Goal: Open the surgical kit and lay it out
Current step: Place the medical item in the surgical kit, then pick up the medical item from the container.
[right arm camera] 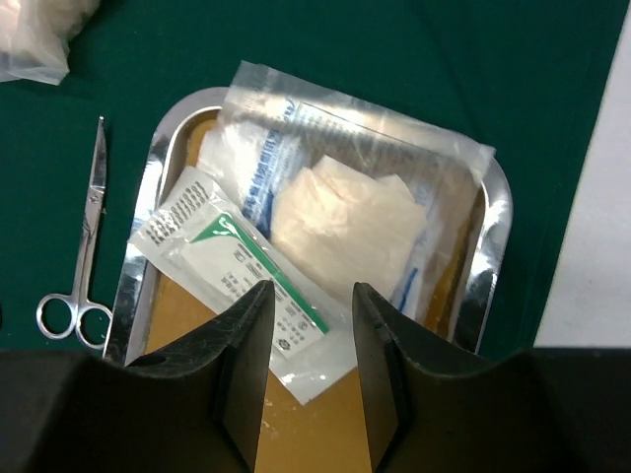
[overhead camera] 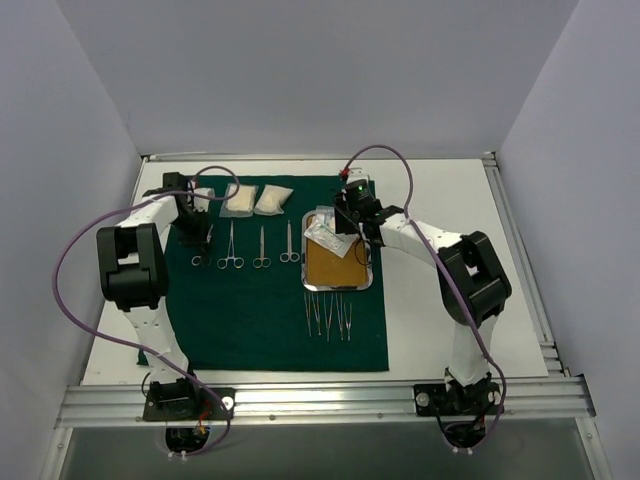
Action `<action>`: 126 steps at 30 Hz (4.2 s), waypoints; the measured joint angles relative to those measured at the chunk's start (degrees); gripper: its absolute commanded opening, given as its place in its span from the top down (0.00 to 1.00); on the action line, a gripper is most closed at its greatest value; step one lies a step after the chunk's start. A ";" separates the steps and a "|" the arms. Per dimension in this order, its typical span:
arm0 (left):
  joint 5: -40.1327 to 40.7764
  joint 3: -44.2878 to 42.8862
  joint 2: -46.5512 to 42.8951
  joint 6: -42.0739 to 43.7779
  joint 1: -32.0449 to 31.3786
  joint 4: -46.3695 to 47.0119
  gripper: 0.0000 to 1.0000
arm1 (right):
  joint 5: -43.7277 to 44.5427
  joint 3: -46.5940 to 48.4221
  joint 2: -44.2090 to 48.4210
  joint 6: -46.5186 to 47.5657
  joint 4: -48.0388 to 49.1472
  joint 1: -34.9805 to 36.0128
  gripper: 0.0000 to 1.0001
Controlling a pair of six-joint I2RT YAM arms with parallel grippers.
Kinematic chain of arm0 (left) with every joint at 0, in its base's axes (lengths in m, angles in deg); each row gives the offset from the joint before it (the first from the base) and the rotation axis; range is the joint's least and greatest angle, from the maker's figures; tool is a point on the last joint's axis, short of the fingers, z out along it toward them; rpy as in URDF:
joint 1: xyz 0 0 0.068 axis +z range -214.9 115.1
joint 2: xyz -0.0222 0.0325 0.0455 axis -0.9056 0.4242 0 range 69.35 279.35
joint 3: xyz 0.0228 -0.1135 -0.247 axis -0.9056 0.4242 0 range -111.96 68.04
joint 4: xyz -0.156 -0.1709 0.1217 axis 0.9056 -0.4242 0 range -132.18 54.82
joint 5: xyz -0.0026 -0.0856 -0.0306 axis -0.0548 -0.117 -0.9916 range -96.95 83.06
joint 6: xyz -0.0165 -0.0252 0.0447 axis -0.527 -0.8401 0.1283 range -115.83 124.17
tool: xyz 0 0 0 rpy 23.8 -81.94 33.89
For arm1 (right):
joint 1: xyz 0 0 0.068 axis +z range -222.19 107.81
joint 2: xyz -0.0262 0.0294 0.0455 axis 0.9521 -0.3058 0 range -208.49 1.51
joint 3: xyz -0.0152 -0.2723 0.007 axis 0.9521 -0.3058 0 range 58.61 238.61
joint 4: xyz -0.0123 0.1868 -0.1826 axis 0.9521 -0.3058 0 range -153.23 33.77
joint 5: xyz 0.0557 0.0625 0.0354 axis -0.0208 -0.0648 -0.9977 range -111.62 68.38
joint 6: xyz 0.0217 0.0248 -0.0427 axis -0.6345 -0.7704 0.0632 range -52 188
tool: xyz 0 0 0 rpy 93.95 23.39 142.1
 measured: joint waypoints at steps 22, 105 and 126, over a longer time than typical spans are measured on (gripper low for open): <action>-0.17 0.52 -0.02 -4.70 0.48 0.35 0.69 | -12.94 10.08 -11.82 11.54 -1.44 -0.07 0.57; -16.70 -4.04 -21.44 14.53 10.67 -22.03 0.67 | -39.54 33.79 -28.22 25.11 -7.65 25.88 1.00; -18.25 -4.07 -20.76 14.86 10.84 -22.77 0.63 | -23.19 29.70 -21.03 21.27 -8.37 25.66 0.48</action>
